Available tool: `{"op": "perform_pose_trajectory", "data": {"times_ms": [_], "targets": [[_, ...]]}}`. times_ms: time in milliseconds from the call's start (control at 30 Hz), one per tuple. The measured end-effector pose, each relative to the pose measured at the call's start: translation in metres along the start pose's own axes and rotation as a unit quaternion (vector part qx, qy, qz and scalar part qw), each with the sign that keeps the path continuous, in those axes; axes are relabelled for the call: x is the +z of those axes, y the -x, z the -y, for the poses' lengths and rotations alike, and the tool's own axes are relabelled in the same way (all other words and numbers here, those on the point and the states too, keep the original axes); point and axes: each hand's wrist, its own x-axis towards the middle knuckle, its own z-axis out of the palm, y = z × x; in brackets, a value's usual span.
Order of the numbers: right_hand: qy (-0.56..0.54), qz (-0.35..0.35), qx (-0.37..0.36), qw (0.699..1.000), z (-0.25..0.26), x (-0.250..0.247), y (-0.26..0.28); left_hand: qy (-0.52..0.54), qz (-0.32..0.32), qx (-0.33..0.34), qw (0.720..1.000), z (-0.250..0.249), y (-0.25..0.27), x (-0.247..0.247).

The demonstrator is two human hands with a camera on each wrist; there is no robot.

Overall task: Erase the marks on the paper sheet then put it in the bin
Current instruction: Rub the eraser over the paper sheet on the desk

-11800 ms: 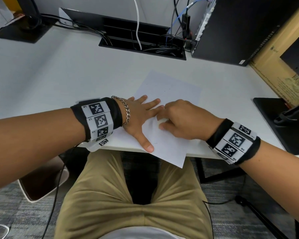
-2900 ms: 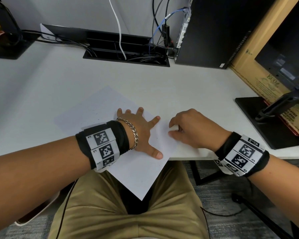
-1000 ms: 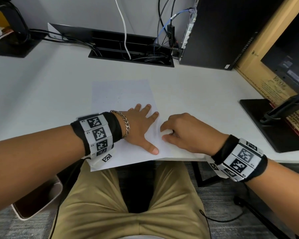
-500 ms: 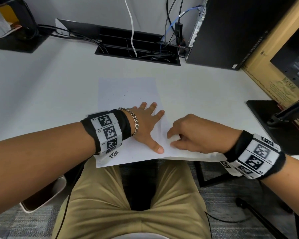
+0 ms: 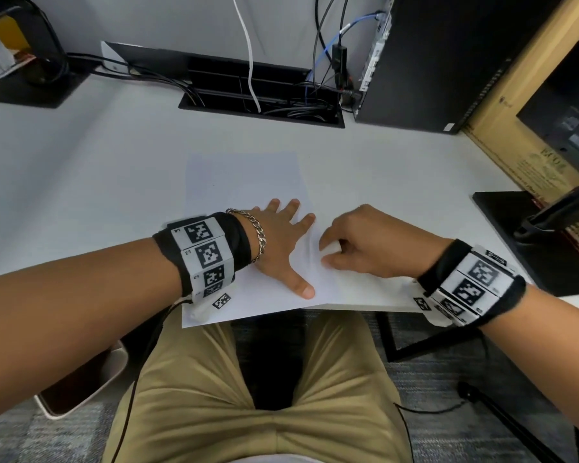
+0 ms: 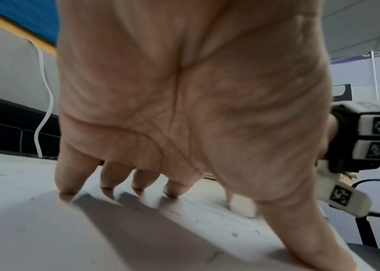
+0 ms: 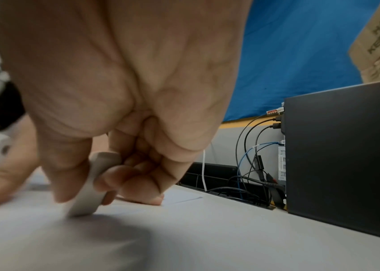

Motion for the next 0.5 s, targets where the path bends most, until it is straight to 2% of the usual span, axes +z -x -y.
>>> {"op": "perform_pose_trajectory", "data": {"times_ms": [167, 300, 433, 500], "targets": [[0.001, -0.02, 0.024, 1.0, -0.003, 0.005, -0.01, 0.018, 0.014, 0.005, 1.0, 0.003, 0.001, -0.005], [-0.007, -0.032, 0.02, 0.999, 0.0, 0.01, -0.003, 0.02, -0.01, 0.007, 1.0, -0.004, -0.001, -0.002], [-0.043, 0.022, -0.017, 0.999, 0.01, 0.008, 0.015, -0.003, -0.019, 0.011, 1.0, -0.003, -0.004, 0.001], [-0.043, 0.02, -0.016, 0.999, 0.01, 0.007, 0.014, -0.002, -0.023, 0.011, 1.0, -0.001, -0.005, 0.002]]}}
